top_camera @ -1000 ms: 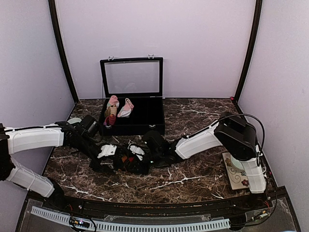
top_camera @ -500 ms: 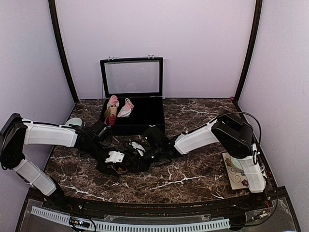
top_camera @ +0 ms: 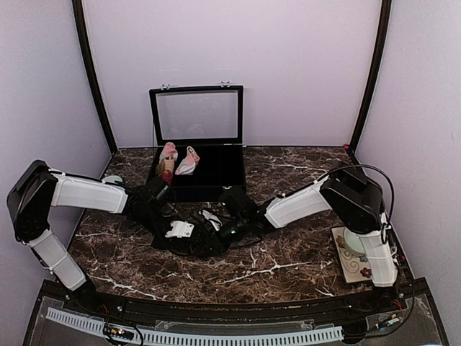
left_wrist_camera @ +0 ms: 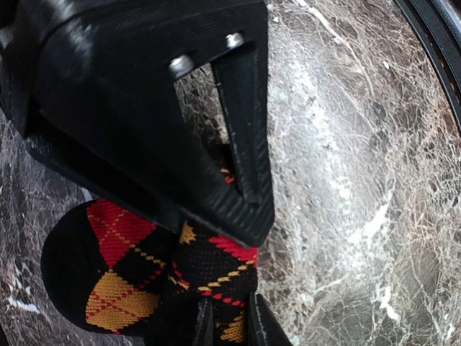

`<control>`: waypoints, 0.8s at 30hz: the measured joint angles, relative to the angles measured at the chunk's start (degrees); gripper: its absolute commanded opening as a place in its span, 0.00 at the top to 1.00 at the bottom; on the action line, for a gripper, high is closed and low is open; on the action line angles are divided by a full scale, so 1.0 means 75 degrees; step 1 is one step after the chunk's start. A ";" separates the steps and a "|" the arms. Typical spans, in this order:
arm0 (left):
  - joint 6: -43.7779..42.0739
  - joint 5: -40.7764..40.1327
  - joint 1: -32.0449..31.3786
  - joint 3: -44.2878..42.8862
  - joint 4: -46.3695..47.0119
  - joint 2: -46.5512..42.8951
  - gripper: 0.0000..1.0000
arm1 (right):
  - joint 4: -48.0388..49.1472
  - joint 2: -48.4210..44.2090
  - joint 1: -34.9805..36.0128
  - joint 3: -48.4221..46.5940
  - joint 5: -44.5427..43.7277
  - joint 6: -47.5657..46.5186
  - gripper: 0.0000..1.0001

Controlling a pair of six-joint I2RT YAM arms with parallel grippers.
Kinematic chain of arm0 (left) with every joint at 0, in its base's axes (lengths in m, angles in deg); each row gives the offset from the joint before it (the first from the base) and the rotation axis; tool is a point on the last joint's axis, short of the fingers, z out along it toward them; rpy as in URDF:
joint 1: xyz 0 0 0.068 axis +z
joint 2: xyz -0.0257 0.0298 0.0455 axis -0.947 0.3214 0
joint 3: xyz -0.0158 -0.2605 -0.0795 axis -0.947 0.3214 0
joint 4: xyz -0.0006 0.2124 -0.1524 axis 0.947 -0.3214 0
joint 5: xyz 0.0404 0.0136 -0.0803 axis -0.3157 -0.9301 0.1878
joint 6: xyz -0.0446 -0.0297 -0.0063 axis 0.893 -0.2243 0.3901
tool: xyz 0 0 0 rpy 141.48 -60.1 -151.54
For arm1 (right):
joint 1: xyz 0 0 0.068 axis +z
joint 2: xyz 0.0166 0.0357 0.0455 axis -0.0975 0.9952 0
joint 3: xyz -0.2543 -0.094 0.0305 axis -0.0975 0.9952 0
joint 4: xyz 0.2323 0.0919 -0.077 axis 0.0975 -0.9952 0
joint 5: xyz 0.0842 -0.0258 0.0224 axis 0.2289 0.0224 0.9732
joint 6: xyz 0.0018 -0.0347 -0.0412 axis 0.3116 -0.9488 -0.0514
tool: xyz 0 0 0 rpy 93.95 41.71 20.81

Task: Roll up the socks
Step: Pick up the sock from the center of the board.

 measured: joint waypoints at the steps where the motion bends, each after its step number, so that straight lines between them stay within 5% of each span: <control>1: 0.0017 0.0026 0.0012 -0.0111 -0.0093 0.0093 0.81 | 0.0012 -0.0064 0.0000 0.0076 -0.0044 0.0029 0.67; 2: 0.0032 0.0061 0.0020 -0.0216 -0.0189 0.0178 0.80 | 0.0035 -0.0134 0.0000 0.0178 -0.0128 0.0044 0.65; 4: 0.0061 0.0175 0.0076 -0.0388 -0.0396 0.0335 0.80 | 0.0064 -0.0277 0.0000 0.0361 -0.0312 0.0070 0.05; 5: 0.0085 0.0268 0.0140 -0.0458 -0.0501 0.0405 0.79 | 0.0119 -0.0356 0.0000 0.0466 -0.0341 0.0108 0.01; 12: 0.0195 0.0866 0.0688 -0.1186 -0.1792 0.1160 0.78 | 0.0743 -0.1716 0.0090 0.2095 -0.1699 0.0006 0.01; 24: 0.0539 0.1367 0.0670 -0.2390 -0.3273 0.2215 0.75 | 0.1609 -0.4025 0.0516 0.4963 -0.5951 -0.0219 0.01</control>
